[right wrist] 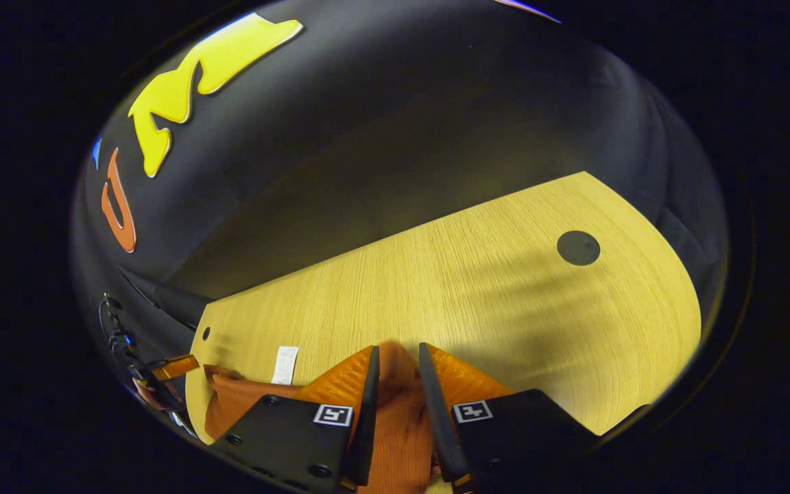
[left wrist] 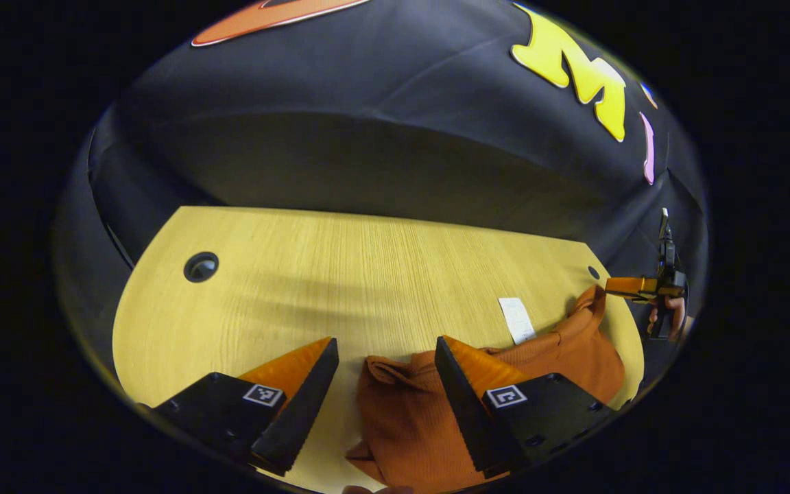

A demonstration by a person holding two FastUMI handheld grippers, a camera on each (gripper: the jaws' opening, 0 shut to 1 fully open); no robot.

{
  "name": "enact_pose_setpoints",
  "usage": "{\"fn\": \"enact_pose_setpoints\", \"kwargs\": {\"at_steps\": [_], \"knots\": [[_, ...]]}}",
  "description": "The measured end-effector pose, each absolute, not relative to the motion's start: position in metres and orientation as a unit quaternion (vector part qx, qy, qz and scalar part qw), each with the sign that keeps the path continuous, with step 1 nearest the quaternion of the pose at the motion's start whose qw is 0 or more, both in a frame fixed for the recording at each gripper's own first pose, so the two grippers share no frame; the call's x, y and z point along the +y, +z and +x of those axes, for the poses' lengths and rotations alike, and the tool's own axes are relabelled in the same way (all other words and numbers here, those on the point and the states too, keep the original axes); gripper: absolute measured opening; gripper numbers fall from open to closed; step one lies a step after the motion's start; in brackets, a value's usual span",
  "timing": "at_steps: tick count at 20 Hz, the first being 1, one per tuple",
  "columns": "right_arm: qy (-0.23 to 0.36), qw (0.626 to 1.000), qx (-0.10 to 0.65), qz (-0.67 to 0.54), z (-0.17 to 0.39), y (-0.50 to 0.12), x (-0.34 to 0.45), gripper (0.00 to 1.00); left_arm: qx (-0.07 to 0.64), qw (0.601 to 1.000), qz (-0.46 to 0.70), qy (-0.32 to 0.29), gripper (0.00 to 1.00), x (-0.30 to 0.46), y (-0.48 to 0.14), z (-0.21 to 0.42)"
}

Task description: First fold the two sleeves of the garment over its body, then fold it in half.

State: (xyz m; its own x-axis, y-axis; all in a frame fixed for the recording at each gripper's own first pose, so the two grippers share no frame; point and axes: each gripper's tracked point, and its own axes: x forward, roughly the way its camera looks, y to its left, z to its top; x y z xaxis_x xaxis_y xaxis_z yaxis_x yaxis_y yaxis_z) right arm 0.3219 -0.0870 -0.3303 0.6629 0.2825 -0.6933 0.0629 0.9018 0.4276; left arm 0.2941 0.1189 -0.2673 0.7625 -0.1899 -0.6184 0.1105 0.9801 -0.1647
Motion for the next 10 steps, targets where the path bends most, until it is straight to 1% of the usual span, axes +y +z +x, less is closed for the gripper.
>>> {"fn": "enact_pose_setpoints", "kwargs": {"at_steps": [1,3,5,6,7,8,9,10], "knots": [[0.064,0.890,0.399,0.210,0.321,-0.320,-0.084,0.43,0.326,0.941,-0.056,-0.073,0.93,0.120,-0.257,0.292],[0.064,0.902,0.377,0.203,0.318,-0.299,-0.082,0.55,0.305,0.949,-0.053,-0.058,0.93,0.120,-0.233,0.284],[0.066,0.914,0.350,0.192,0.307,-0.264,-0.078,0.70,0.275,0.958,-0.064,-0.050,0.94,0.115,-0.199,0.271],[0.066,0.922,0.333,0.186,0.300,-0.245,-0.075,0.71,0.254,0.963,-0.071,-0.049,0.94,0.110,-0.177,0.262],[0.065,0.932,0.311,0.177,0.290,-0.222,-0.073,0.64,0.234,0.969,-0.073,-0.046,0.94,0.106,-0.158,0.253],[0.063,0.939,0.291,0.171,0.280,-0.201,-0.070,0.64,0.207,0.974,-0.076,-0.045,0.94,0.102,-0.133,0.239],[0.064,0.947,0.268,0.165,0.267,-0.176,-0.064,0.72,0.183,0.979,-0.078,-0.047,0.94,0.096,-0.111,0.225],[0.064,0.955,0.244,0.157,0.246,-0.148,-0.057,0.76,0.157,0.983,-0.076,-0.047,0.94,0.092,-0.088,0.208]]}}
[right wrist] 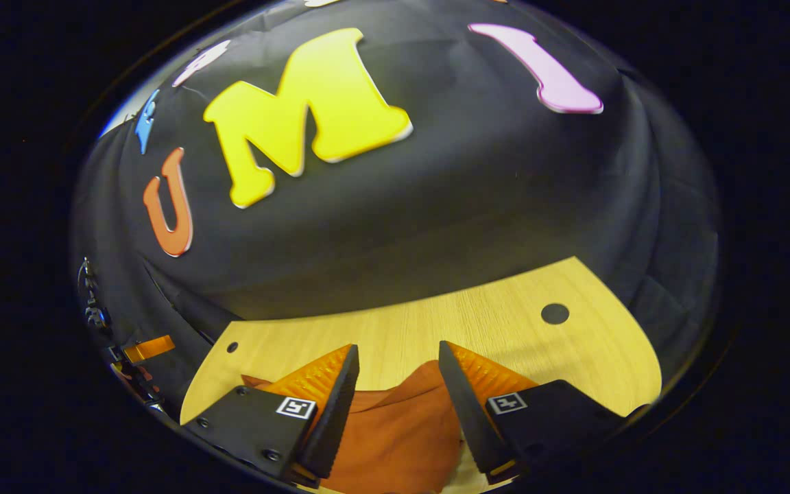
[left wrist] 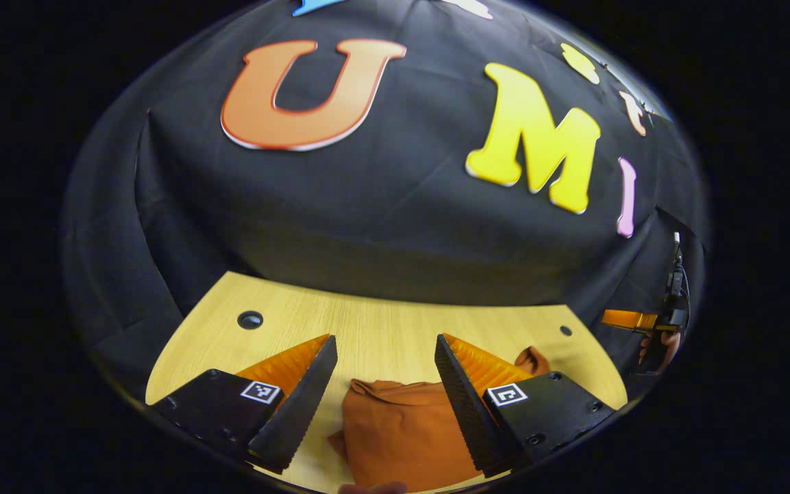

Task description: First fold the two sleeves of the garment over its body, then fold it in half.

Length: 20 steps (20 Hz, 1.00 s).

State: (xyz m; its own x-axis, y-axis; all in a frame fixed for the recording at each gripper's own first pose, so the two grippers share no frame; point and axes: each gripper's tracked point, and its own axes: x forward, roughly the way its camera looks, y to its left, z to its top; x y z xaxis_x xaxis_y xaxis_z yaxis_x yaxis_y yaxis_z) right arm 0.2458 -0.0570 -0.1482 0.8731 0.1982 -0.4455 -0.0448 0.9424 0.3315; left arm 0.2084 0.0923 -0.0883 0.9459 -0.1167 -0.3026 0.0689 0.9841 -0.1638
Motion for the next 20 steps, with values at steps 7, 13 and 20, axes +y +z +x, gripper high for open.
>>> {"fn": "enact_pose_setpoints", "kwargs": {"at_steps": [7,13,20], "knots": [[0.075,0.984,0.114,0.115,0.081,-0.006,-0.015,0.83,0.062,0.995,-0.063,-0.042,0.93,0.068,-0.002,0.060],[0.033,0.996,0.026,0.075,-0.028,0.038,-0.024,0.92,-0.012,1.000,-0.025,-0.014,0.92,0.050,0.039,-0.039],[0.027,0.997,0.015,0.078,-0.086,0.029,-0.008,0.93,-0.036,0.999,0.030,-0.023,0.96,0.013,0.035,-0.093]]}}
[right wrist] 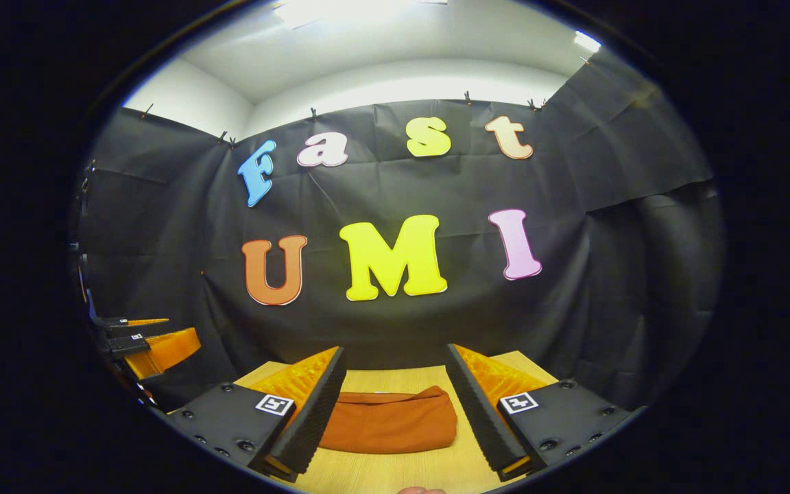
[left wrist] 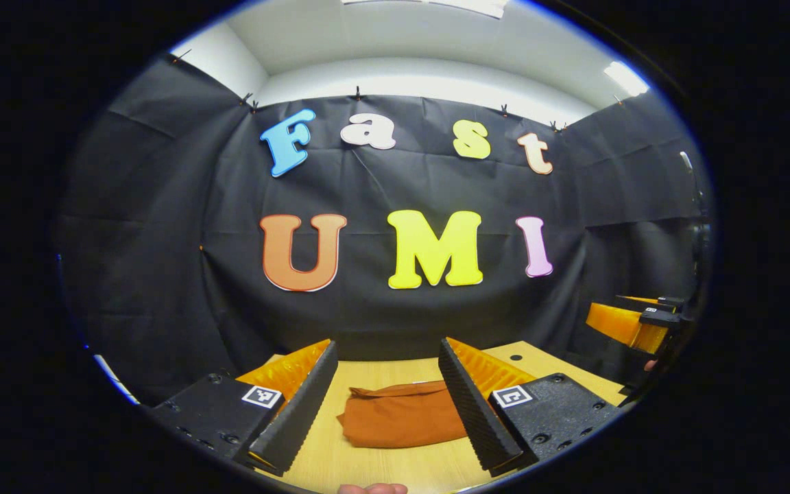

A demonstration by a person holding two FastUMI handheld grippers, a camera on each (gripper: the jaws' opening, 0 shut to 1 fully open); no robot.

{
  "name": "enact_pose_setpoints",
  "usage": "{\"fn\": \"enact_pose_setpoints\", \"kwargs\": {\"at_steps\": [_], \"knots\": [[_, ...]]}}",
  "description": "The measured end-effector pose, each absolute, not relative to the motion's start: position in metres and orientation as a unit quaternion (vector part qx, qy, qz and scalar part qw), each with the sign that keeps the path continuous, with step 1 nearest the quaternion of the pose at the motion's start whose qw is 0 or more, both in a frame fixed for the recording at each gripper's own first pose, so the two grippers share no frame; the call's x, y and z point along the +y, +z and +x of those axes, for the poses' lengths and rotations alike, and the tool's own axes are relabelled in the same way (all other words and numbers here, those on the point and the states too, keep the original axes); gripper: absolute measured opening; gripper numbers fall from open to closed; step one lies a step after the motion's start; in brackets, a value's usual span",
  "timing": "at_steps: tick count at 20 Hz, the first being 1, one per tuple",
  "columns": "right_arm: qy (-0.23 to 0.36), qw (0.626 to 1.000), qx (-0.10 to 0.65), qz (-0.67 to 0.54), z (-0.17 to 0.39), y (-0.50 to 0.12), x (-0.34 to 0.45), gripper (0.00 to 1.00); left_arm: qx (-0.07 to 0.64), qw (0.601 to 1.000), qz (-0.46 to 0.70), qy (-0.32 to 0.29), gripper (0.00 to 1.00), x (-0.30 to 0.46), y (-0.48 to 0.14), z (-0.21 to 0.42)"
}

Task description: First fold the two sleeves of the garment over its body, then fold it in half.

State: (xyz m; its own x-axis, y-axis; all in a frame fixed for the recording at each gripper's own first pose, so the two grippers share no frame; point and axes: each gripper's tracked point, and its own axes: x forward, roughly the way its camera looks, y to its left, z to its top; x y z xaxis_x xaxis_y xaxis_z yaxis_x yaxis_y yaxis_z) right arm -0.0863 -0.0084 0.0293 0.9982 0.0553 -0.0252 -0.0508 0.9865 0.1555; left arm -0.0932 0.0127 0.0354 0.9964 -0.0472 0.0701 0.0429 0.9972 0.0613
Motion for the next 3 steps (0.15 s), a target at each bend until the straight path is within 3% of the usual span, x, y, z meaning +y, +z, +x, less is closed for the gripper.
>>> {"fn": "enact_pose_setpoints", "kwargs": {"at_steps": [3], "knots": [[0.018,0.998,0.014,0.050,-0.0995,0.0212,-0.0093,0.95,-0.047,0.998,0.017,-0.029,0.96,-0.0052,0.0297,-0.1079]]}}
